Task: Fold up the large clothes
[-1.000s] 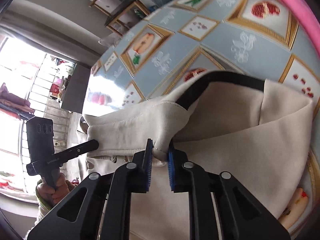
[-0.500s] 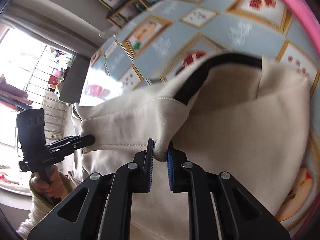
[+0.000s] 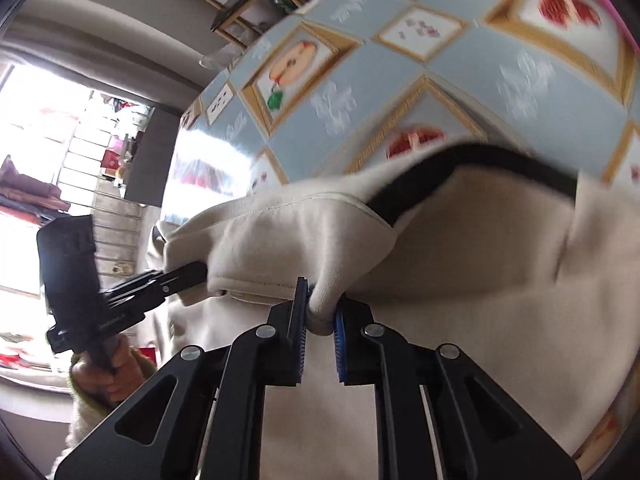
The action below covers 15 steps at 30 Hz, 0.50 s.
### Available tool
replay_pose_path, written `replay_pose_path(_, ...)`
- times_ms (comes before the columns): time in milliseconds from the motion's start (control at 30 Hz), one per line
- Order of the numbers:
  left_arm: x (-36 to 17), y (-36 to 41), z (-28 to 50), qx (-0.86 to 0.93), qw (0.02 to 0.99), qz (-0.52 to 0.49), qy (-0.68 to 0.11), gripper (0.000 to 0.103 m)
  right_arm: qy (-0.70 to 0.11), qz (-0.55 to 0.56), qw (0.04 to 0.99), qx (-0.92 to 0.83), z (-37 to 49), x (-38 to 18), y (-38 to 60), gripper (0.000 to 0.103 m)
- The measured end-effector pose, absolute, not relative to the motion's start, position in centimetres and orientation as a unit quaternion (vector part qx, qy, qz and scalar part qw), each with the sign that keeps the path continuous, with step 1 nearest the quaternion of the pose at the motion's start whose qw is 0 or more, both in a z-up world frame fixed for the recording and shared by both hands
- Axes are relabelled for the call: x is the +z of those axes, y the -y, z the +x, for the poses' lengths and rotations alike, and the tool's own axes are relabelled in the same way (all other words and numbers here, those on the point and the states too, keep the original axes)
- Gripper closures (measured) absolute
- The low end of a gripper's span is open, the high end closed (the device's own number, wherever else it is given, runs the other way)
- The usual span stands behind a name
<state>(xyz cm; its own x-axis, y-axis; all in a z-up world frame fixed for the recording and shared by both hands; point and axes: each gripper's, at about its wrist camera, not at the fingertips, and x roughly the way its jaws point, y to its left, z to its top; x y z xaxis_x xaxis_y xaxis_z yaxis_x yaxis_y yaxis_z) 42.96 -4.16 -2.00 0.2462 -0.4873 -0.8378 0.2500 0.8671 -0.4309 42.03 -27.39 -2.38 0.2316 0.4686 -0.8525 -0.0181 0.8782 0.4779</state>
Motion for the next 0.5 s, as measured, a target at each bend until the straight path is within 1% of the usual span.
replay_pose_path(67,-2.1,4.3,43.4,-0.232,0.782,-0.093,-0.571,0.097,-0.601,0.168,0.765,0.158,42.3,-2.7,27.0,0.091)
replay_pose_path(167,-2.2,3.9,41.9,-0.25,0.778,-0.076,-0.572,0.096,-0.607,0.128,0.765,0.173,41.0,-3.0,26.8,0.091)
replay_pose_path(233,-2.3,3.7,40.9,-0.261,0.777,-0.054,-0.57,0.093,-0.604,0.106,0.768,0.184,40.3,-3.3,26.9,0.091)
replay_pose_path(300,-2.7,3.6,40.6,-0.258,0.782,-0.043,-0.566,0.087,-0.6,0.107,0.77,0.188,40.3,-3.4,27.2,0.091)
replay_pose_path(367,-3.0,3.7,41.1,-0.251,0.784,-0.048,-0.566,0.087,-0.598,0.107,0.773,0.182,40.6,-3.4,27.2,0.088)
replay_pose_path(433,-3.2,4.2,41.2,-0.248,0.784,-0.049,-0.567,0.087,-0.598,0.092,0.778,0.169,40.4,-2.8,27.2,0.079)
replay_pose_path(467,-3.1,4.2,41.2,-0.249,0.785,-0.044,-0.566,0.087,-0.594,0.081,0.785,0.156,40.1,-2.2,27.4,0.067)
replay_pose_path(500,-3.1,4.2,41.0,-0.25,0.786,-0.038,-0.564,0.087,-0.581,0.069,0.798,0.141,39.6,-1.2,27.8,0.061)
